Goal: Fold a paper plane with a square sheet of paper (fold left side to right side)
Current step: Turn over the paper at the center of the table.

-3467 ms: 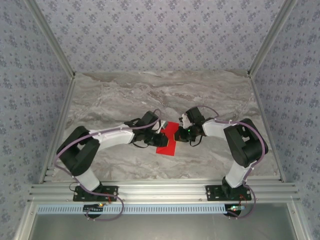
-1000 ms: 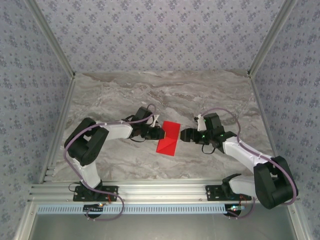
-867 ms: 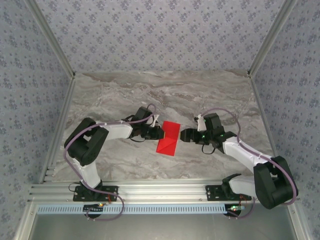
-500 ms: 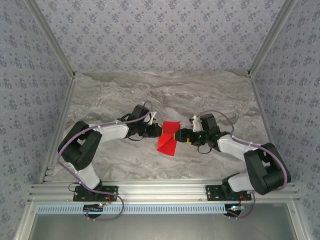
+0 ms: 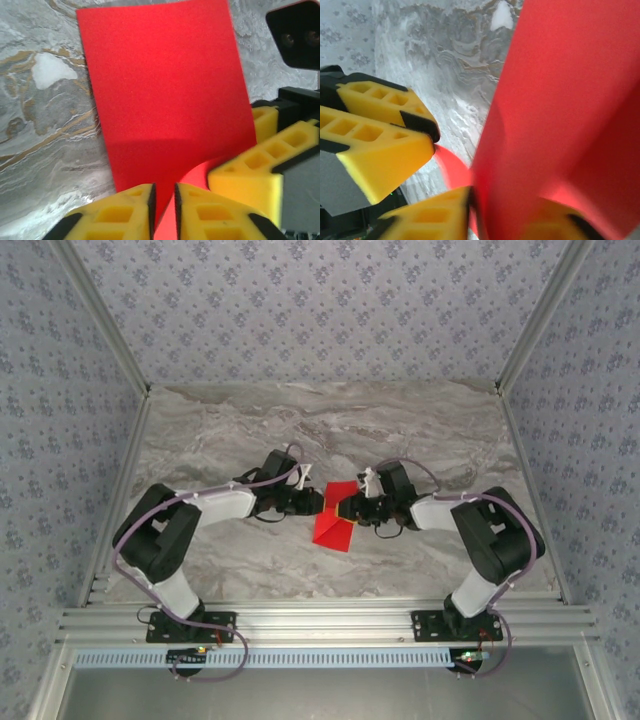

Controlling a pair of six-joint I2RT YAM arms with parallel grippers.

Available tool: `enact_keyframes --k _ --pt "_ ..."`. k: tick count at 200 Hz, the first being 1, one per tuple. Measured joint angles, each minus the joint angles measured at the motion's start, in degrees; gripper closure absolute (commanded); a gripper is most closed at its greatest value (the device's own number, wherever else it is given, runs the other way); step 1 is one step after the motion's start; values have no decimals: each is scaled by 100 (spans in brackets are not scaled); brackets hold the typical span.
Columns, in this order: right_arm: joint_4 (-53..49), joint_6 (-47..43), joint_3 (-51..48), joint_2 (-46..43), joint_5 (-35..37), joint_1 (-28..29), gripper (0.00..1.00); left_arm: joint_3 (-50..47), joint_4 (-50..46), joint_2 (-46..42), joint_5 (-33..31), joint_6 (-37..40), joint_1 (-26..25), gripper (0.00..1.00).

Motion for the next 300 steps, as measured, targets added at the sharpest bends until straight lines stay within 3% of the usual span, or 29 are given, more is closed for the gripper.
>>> enact_keyframes --k 31,59,107,162,200,277,300 --pt "52 -37 4 -101 -140 -131 100 -433 35 -632 -57 -151 238 41" --pt "107 -107 -17 -682 -422 -509 100 -896 81 -1600 -68 -334 520 21" --pt "479 -17 68 -2039 -1038 -925 100 -1427 758 -3115 404 -1021 929 11" --pt "374 68 1019 -2776 -1322 -439 99 -1506 2280 -3797 901 -1945 763 10" --pt "37 9 1537 -2796 -1342 109 98 -1506 2656 -3895 970 -2002 345 17" --pt "-96 157 1683 -2791 -1408 343 96 -1506 3348 -4328 931 -2131 133 75" --pt "-98 216 1683 -2791 -1410 365 85 -1506 3462 -4325 874 -2133 79 86"
